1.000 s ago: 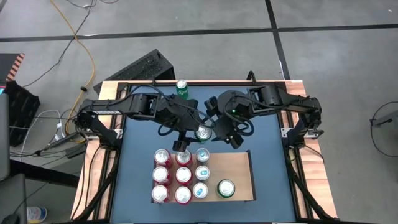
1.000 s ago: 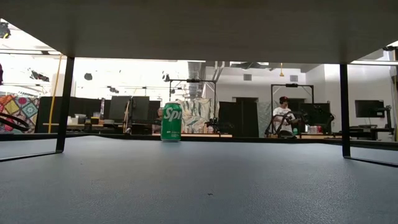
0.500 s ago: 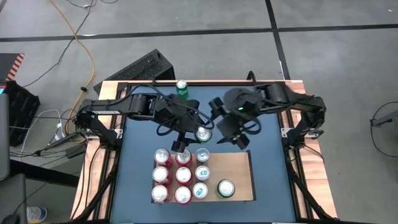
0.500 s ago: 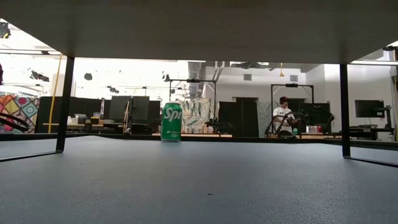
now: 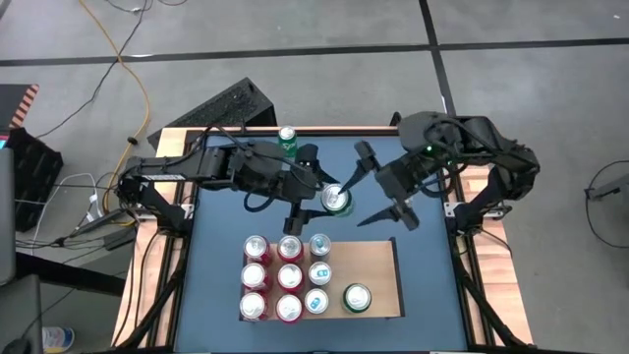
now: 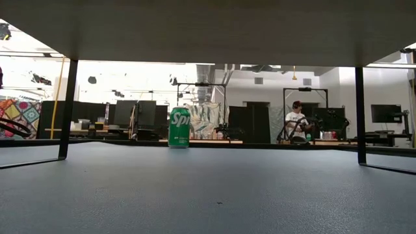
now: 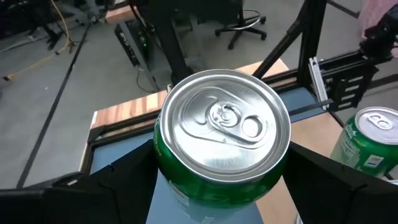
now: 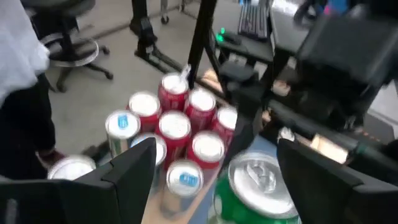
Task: Place canned beverage on shelf
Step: Put the bottom green soda can on the shelf aligned with the other green soda can
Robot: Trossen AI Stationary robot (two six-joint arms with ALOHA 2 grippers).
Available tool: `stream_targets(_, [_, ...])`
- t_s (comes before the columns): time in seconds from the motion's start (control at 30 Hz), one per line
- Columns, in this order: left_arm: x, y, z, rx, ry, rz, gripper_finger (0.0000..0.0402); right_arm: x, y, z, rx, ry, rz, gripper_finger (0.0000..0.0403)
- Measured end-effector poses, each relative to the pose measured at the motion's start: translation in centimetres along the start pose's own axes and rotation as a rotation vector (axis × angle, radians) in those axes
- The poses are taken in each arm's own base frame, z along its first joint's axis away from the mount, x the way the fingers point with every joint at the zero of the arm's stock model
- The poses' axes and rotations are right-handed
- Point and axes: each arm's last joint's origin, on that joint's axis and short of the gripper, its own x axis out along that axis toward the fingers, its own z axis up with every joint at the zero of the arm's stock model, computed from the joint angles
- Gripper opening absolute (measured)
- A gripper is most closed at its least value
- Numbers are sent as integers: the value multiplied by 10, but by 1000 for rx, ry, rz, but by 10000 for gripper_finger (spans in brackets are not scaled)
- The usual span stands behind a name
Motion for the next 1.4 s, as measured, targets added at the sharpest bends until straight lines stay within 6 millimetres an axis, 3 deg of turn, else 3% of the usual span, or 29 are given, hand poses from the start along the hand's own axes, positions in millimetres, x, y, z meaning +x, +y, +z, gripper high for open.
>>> stream_targets(0.27, [0, 0, 1, 0, -7, 5, 287, 6, -15, -5, 37, -9, -19, 325])
stream_targets(0.53, [0, -2, 1, 33, -3, 16, 287, 18, -30, -22, 103, 14, 8, 325])
stream_targets(0.97, [-2, -3, 0, 73, 9, -6, 287, 18, -29, -27, 87, -5, 123, 325])
stream_targets(1.4, [-5, -1, 0, 111, 26, 38, 287, 8, -44, -39, 143, 92, -17, 325])
